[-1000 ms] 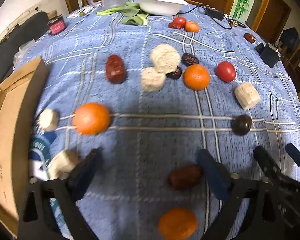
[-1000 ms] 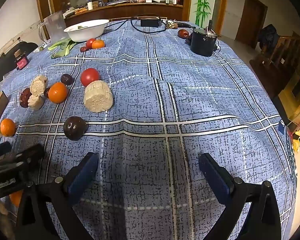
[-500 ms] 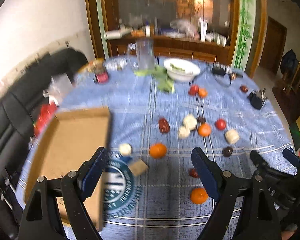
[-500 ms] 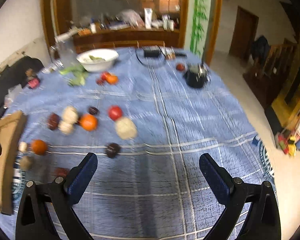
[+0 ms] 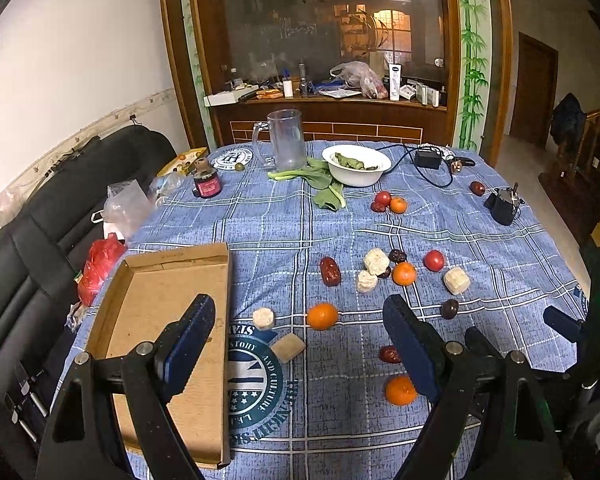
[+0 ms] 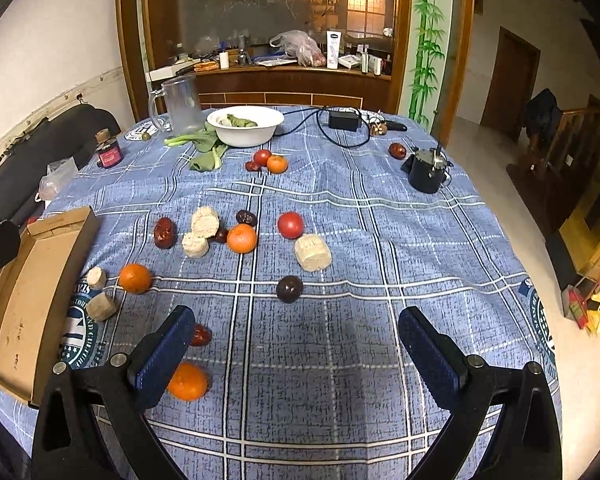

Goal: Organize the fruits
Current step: 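Move both grippers over the table toward the fruits near the cardboard box, then grasp the orange with the left gripper while the right gripper grasps a white cube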

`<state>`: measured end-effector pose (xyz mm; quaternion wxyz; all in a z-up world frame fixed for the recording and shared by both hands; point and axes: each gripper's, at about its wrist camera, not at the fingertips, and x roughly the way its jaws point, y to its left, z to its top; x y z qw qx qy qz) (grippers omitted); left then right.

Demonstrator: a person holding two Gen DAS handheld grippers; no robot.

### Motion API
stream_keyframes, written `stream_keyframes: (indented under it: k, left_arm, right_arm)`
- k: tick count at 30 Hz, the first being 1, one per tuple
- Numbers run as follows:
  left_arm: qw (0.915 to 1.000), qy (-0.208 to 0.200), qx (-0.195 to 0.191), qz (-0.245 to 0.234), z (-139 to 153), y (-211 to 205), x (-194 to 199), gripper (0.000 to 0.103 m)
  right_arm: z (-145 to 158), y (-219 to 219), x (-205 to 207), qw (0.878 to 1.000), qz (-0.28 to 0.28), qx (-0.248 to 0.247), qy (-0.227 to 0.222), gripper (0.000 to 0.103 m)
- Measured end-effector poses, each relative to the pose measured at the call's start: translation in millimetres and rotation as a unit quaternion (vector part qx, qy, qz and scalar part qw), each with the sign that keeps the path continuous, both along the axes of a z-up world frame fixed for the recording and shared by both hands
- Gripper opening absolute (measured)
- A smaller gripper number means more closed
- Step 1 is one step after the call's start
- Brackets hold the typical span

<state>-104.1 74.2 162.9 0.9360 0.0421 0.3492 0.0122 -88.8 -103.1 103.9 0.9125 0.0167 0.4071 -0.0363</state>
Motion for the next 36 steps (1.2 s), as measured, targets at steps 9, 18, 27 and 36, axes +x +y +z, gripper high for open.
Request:
stream_keyframes:
  k: [9, 18, 27, 36]
  left_arm:
    - [0.9999, 0.008, -0.009, -0.004, -3.1, 2.5, 0.0, 0.086]
    - [0.9998, 0.016, -0.015, 0.000, -7.9, 3.9, 2.5, 0.086]
    - [0.9996, 0.022, -0.016, 0.000, -10.7, 4.6, 6.3, 0.086]
    - [0.9995, 0.028, -0.016, -0.002, -15.6, 2.8, 8.9, 0.086]
  right_arm:
    - [-2.3, 7.0, -3.8, 1.000, 0.009, -0.004, 0.007, 0.102]
    - [-6.1, 10.0, -1.7, 1.000, 0.016, -0.003, 0.014, 0.102]
    - [-10.1, 9.5, 1.2, 1.000, 0.018, 0.001, 0.020, 0.102]
    - [-13.7, 8.5, 2.9, 1.000, 0.017, 0.001, 0.025, 0.102]
